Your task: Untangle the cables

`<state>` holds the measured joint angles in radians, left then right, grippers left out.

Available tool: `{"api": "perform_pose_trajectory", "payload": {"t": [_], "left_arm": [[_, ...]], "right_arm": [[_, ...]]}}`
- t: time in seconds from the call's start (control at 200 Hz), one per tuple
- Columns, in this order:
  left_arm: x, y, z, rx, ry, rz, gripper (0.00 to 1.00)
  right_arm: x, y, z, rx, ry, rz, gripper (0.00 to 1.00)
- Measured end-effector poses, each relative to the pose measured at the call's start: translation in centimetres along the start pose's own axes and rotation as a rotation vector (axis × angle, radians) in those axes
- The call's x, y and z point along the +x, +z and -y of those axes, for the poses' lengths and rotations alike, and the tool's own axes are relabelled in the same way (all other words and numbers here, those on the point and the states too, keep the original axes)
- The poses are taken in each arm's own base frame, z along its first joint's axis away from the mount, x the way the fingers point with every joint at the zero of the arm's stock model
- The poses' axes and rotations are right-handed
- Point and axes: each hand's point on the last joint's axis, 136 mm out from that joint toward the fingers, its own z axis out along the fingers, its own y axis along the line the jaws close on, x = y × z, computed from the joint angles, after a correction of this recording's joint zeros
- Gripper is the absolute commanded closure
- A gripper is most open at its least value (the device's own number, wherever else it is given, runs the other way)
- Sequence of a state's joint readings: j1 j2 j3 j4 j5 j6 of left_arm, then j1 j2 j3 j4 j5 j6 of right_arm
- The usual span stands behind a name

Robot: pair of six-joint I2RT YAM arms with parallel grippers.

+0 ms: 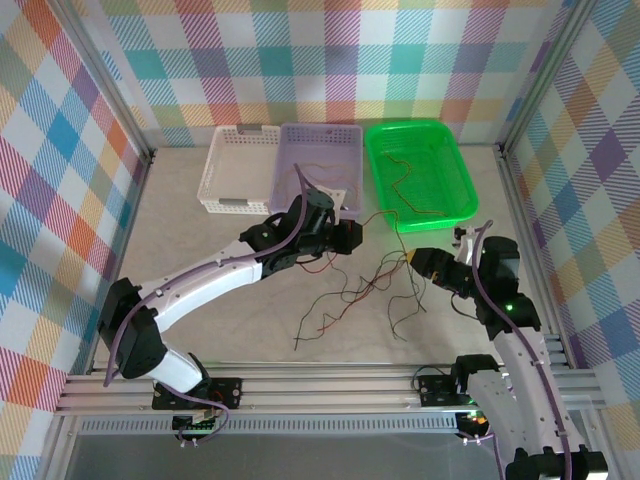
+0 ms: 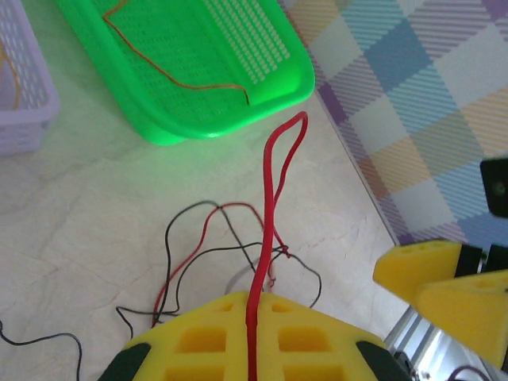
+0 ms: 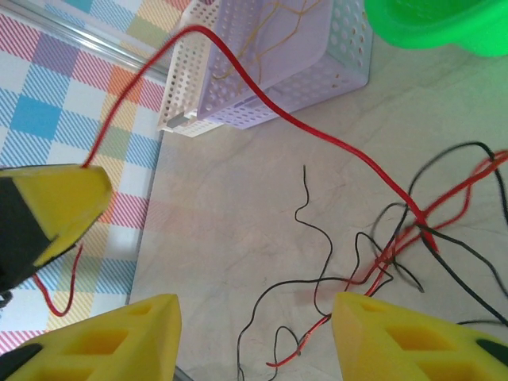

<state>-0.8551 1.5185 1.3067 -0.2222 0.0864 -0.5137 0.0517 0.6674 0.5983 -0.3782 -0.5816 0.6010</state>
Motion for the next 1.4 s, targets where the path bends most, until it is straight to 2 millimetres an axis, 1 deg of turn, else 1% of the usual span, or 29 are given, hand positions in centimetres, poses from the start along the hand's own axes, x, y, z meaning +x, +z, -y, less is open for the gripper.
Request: {"api": "perform_pose_trajectory", "payload": {"t": [0.135,0.245,0.35,0.445,0.615,0.695,0.765,0.925,1.015,1.095,1.195,1.29,1.36,1.4], "left_arm": [[-3.8,-1.6,0.7,0.002,-0.006,0.094,1.00],[-6.0,-3.5,1.2,0.017,-0.003,0.157,1.00],[-8.4,-5.1,2.8,0.050,0.016,0.214,1.00],[-10.4,-6.5,4.4,0.086,0.041,0.261,1.00],[-12.8,-8.5,7.1,0.161,0.073,0.312,1.00],[-13.4,-8.9,8.0,0.189,0.078,0.321,1.00],[-13.7,-8.9,8.4,0.200,0.078,0.321,1.00],[-15.0,-7.3,9.0,0.192,0.076,0.311,1.00],[-16.1,-5.8,9.2,0.171,0.075,0.303,1.00],[-17.4,-4.3,9.4,0.144,0.077,0.311,1.00],[-19.2,-1.8,9.4,0.119,0.072,0.320,1.00],[-20.6,1.4,9.1,0.111,0.063,0.327,1.00],[-21.3,3.7,8.4,0.108,0.048,0.333,1.00],[-21.4,5.3,7.7,0.105,0.028,0.333,1.00]], "right_arm": [[-0.3,-0.4,0.2,0.020,-0.022,0.037,0.39],[-0.2,-0.7,0.8,0.040,-0.034,0.073,0.37],[0.1,-1.0,1.4,0.054,-0.034,0.105,0.34],[-0.2,-1.4,1.3,0.057,-0.041,0.138,0.31],[-1.0,-2.0,0.4,0.028,-0.071,0.188,0.30],[-1.2,-1.8,0.0,0.000,-0.077,0.204,0.29],[-1.3,-1.6,0.0,-0.015,-0.073,0.208,0.29],[-1.8,-1.7,-0.5,-0.034,-0.080,0.229,0.29],[-2.0,-2.3,-0.8,-0.036,-0.094,0.257,0.29],[-2.2,-3.0,-1.1,-0.032,-0.106,0.286,0.29],[-2.4,-4.2,-1.8,-0.026,-0.120,0.328,0.28],[-2.7,-5.7,-2.8,-0.020,-0.137,0.369,0.28],[-3.0,-7.0,-3.8,-0.020,-0.157,0.402,0.28],[-3.1,-7.7,-4.5,-0.022,-0.169,0.418,0.28]]}}
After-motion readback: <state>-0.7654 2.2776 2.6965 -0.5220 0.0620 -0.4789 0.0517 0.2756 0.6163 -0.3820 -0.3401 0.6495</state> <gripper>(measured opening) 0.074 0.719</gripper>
